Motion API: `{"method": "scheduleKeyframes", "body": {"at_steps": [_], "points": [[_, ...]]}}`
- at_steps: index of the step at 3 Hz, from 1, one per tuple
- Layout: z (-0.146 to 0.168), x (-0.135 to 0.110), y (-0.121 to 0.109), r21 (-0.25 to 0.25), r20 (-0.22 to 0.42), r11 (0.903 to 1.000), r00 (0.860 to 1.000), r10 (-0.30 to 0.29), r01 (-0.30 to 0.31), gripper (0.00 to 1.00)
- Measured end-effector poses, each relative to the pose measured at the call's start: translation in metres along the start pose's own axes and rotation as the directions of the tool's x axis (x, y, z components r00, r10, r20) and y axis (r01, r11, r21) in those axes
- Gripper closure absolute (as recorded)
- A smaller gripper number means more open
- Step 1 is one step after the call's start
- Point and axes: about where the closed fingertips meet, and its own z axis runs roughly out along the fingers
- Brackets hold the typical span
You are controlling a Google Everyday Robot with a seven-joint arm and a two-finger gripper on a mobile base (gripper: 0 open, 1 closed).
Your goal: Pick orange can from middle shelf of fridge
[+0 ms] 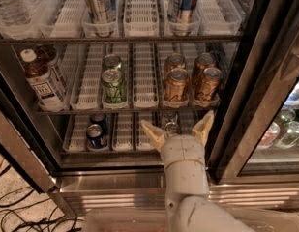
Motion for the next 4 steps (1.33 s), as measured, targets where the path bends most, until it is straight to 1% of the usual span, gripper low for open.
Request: {"method": "scheduleKeyframes", "body": {"at_steps": [1,2,3,4], "points": [[0.028,-0.006,-0.003,-0.017,0.031,0.9971,0.997,0.074,-0.074,0.00],[0.028,-0.002,-0.002,-0.017,0.025,0.9976,0.997,0.067,-0.067,0.00],[0.038,0.004,-0.022,0.033,0.037,0.9988,0.999,0.035,-0.037,0.00],[0.044,0.004,-0.051,0.088,0.055,0.9950,0.998,0.042,-0.047,0.00]]}}
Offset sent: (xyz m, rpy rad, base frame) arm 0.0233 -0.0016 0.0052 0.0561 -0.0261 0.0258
